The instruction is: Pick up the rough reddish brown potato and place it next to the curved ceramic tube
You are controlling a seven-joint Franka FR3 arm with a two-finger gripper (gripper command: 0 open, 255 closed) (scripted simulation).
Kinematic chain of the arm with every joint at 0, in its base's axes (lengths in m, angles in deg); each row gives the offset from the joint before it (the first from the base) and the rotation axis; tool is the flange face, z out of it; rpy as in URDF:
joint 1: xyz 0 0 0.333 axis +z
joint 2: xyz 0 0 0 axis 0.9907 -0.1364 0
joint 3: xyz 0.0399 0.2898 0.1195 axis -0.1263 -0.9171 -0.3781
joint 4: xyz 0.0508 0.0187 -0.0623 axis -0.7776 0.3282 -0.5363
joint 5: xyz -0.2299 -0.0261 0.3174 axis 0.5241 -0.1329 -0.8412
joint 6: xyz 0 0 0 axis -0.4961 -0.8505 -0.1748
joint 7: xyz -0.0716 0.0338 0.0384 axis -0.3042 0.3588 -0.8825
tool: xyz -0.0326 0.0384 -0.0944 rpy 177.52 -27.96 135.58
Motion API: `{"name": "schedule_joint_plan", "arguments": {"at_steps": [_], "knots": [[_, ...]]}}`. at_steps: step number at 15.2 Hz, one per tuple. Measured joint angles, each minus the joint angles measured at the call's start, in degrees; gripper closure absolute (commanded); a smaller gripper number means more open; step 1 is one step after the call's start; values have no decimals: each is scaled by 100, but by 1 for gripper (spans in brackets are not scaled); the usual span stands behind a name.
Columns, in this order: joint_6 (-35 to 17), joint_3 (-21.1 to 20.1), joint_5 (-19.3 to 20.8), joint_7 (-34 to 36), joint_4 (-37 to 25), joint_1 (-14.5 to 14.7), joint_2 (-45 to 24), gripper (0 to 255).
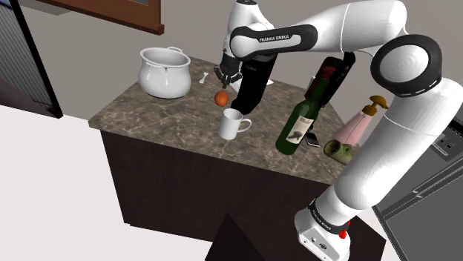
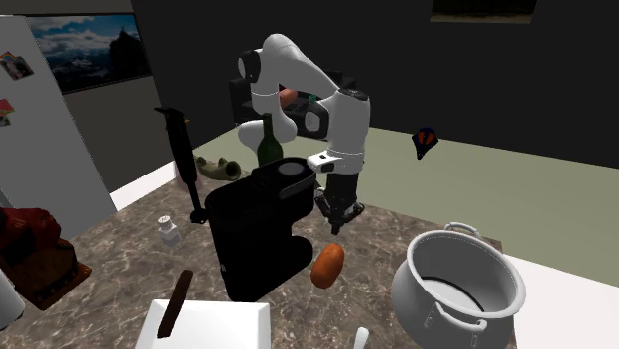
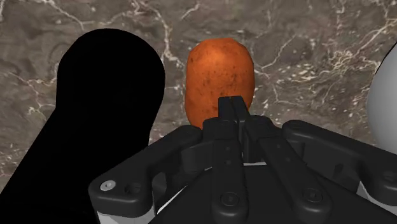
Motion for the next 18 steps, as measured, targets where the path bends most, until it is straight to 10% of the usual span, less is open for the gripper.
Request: {"name": "schedule_joint_plan", "arguments": {"at_steps": [2, 3, 10, 18], "knots": [[148, -18, -21, -53, -168, 10, -109, 255], [148, -22, -21, -52, -171, 13, -107, 0], [1074, 25, 334, 566, -1294, 270, -921, 0], [680, 77, 400, 641, -1090, 255, -814, 0]]}}
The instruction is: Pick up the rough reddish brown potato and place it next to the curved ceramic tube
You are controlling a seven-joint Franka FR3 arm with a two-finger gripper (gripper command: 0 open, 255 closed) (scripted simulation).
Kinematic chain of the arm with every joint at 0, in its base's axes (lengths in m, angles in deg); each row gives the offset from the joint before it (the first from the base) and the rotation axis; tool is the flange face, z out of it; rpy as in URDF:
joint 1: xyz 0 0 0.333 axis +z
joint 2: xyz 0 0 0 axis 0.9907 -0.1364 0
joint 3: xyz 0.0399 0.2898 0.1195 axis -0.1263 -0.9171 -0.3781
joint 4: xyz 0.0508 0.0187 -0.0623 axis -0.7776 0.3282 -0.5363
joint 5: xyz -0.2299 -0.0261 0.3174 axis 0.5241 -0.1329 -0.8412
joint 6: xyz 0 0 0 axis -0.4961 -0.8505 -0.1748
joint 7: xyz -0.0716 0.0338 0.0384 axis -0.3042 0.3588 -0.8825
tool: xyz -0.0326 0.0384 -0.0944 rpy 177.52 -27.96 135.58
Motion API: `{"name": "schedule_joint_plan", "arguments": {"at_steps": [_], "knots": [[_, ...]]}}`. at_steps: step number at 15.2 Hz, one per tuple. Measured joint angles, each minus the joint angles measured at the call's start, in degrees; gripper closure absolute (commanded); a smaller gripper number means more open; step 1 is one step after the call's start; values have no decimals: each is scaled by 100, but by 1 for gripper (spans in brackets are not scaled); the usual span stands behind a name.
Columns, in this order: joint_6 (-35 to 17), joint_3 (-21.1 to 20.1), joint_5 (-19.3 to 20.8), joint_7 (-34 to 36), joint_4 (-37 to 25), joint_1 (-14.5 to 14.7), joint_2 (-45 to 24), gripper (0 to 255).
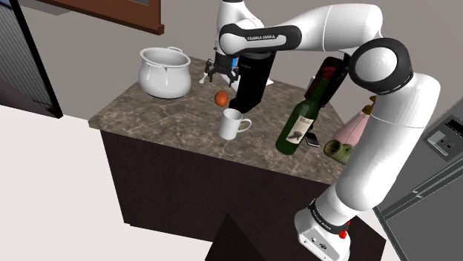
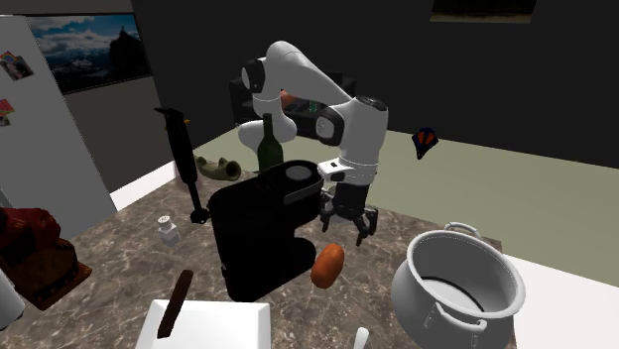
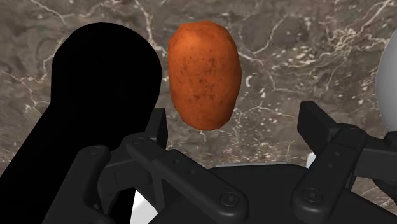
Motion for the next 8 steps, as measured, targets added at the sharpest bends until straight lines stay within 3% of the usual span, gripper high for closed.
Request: {"name": "schedule_joint_plan", "arguments": {"at_steps": [4, 5, 8], "knots": [[-48, 11, -4, -47, 31, 3, 23, 0], [-155, 12, -36, -65, 169, -16, 122, 255], [61, 11, -19, -37, 47, 13, 47, 255]]}}
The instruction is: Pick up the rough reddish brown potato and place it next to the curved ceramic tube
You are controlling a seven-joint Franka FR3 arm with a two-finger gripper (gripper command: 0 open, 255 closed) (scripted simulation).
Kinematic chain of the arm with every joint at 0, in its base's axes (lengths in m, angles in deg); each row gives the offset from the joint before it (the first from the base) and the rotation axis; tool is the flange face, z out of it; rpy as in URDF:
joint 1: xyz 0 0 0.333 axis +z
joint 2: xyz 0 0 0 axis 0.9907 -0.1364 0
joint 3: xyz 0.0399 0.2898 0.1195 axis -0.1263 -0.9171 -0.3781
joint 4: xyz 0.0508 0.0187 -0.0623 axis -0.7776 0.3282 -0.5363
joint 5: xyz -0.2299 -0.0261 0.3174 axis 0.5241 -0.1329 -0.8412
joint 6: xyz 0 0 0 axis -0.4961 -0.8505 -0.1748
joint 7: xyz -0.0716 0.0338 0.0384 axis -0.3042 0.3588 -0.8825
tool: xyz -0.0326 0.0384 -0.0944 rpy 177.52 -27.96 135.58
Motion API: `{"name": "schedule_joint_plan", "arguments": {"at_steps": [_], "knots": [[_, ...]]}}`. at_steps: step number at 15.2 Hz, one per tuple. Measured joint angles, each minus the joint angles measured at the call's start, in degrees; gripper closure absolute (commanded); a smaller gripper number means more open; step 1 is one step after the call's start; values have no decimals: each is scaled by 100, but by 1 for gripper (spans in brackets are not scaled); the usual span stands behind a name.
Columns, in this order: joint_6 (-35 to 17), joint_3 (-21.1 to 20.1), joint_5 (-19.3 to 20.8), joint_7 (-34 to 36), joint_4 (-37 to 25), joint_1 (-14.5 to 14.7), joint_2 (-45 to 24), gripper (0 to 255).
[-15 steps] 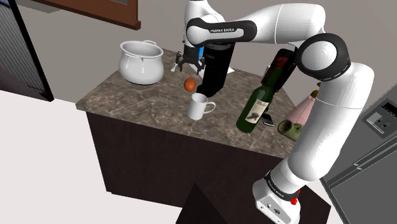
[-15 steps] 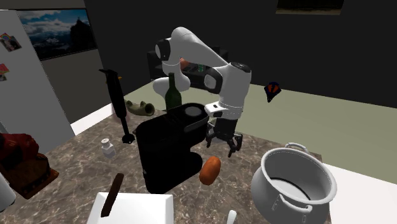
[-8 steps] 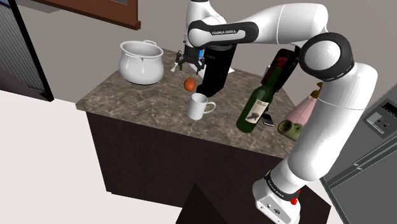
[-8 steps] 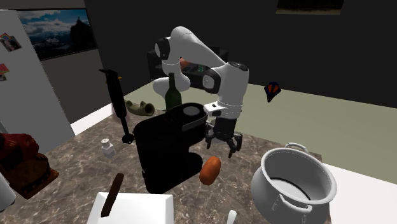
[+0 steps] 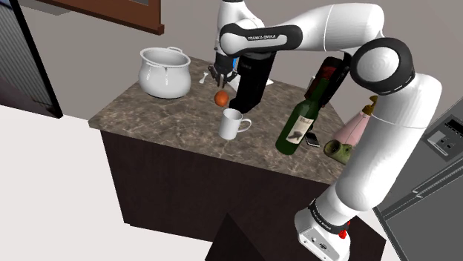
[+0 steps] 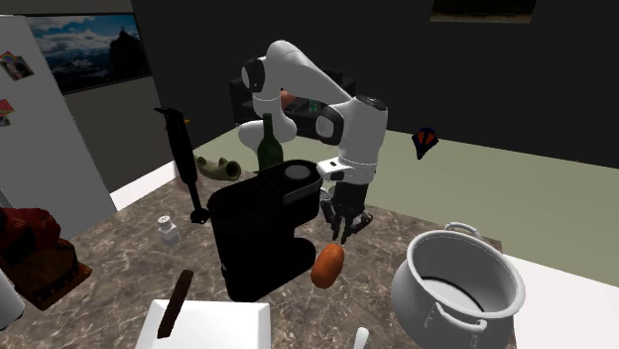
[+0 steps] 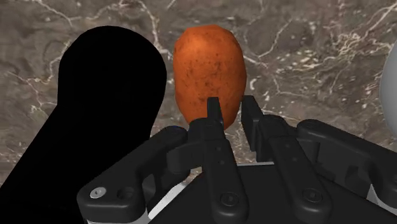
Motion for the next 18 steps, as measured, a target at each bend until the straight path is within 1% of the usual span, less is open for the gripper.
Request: {"name": "schedule_joint_plan", "arguments": {"at_steps": [1, 4, 6, 7, 9, 12, 14, 18], "knots": [[151, -17, 52, 82, -282, 79, -209, 255], [55, -45, 104, 215, -176, 135, -148, 255], [119, -59, 76, 234, -236, 164, -188, 255], [118, -58, 77, 233, -240, 163, -185, 0], [188, -52, 59, 197, -262, 151, -241, 0], [514, -16, -7, 34, -354, 91, -464, 0], [494, -1, -12, 3, -298, 64, -508, 0], [268, 22, 21, 18, -133, 34, -591, 0]]}}
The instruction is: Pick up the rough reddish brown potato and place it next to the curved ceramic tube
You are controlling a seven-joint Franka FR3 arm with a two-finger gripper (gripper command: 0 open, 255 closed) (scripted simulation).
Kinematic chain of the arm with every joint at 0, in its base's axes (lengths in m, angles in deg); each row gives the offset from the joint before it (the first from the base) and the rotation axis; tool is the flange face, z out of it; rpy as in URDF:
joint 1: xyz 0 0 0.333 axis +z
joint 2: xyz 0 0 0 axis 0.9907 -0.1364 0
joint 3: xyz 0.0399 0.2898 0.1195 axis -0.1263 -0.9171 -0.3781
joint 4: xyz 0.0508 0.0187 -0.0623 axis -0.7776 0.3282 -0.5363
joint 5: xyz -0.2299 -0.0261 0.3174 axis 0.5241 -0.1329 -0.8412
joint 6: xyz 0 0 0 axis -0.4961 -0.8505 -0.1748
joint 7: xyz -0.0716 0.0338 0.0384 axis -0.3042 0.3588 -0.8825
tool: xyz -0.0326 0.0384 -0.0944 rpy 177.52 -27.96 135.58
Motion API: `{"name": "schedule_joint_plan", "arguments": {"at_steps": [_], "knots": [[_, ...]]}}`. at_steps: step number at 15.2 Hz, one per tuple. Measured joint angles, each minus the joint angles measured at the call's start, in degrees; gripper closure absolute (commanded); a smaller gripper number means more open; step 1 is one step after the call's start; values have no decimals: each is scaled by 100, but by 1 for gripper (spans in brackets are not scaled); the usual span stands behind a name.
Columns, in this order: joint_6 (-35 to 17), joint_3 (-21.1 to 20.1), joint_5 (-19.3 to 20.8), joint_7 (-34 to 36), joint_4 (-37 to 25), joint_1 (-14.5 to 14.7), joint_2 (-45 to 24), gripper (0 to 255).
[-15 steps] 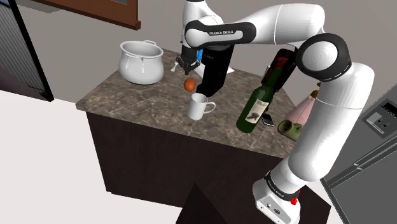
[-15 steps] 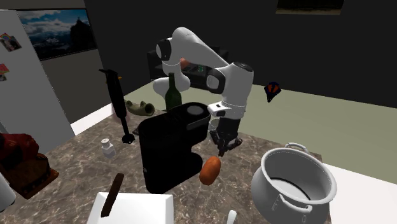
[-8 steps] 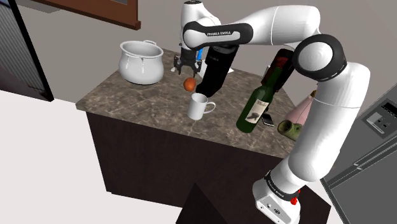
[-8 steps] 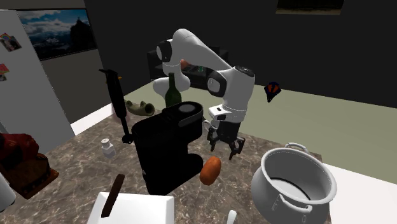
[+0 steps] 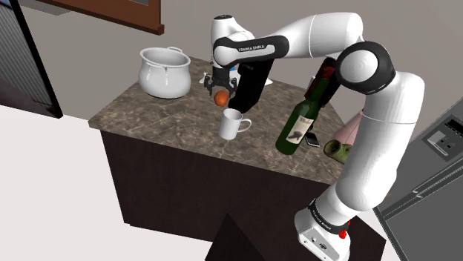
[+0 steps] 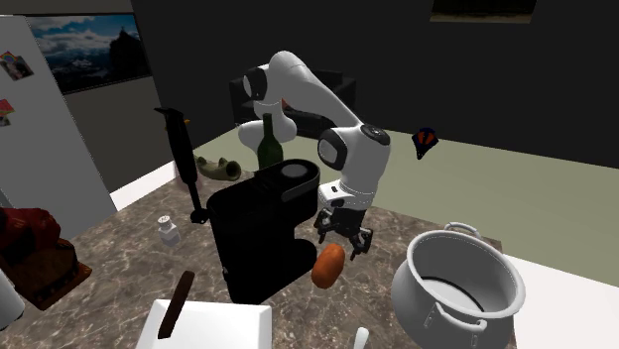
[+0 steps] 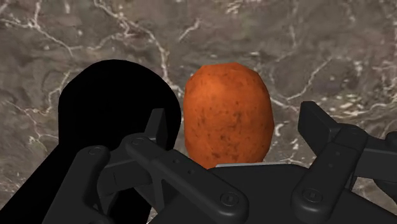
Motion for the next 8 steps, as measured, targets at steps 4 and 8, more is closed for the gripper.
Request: {"name": "schedule_joint_plan", "arguments": {"at_steps": [4, 8], "knots": [[-160, 11, 25, 18, 117, -15, -43, 0], [-176, 12, 28, 19, 129, -20, -44, 0]]}}
